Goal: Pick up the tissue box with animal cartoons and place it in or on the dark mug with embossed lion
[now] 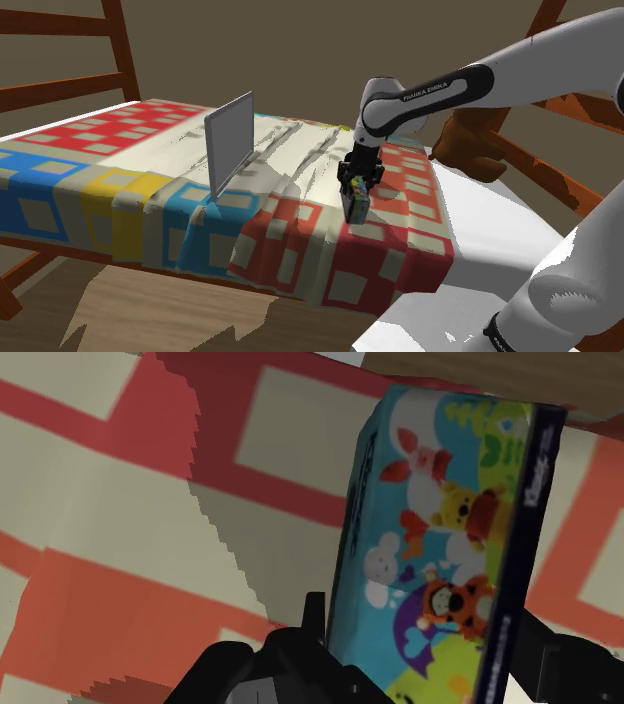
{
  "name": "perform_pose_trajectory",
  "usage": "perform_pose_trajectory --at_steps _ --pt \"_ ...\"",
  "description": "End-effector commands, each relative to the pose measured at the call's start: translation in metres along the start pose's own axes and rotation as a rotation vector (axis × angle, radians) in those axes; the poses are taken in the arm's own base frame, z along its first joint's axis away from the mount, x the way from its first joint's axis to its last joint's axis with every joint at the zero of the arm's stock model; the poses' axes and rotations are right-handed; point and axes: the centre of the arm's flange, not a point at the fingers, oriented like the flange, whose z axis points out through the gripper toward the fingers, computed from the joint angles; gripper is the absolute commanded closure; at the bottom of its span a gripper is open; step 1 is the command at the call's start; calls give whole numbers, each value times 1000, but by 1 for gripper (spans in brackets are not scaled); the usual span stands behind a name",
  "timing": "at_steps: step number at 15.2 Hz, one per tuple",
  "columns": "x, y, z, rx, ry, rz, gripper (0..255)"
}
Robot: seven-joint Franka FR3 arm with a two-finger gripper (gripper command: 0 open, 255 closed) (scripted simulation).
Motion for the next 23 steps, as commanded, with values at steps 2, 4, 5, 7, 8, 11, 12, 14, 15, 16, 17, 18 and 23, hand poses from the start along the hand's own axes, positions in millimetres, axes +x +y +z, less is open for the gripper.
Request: perform_pose_trajectory --at_steps 2,4,5,7,8,11,12,14,15,16,17,18,23 --pt "-1 -1 -16 0 0 0 255" --pt "-2 -1 -26 0 0 0 255" --pt "-2 -1 -32 0 0 0 255" --pt "-3 -2 -42 0 0 0 255" --pt "-4 -2 -47 0 0 0 255" --pt "-5 -2 -63 0 0 0 255" --pt "-5 -2 -68 0 0 0 255" --pt "-6 -3 -79 0 0 0 255" --pt "-7 -3 -84 0 0 0 255" --pt "-7 -3 -89 0 0 0 255" --pt "-8 -3 -95 0 0 0 255" --pt "-8 -4 -100 0 0 0 255" --pt "-11 -4 -126 0 0 0 255"
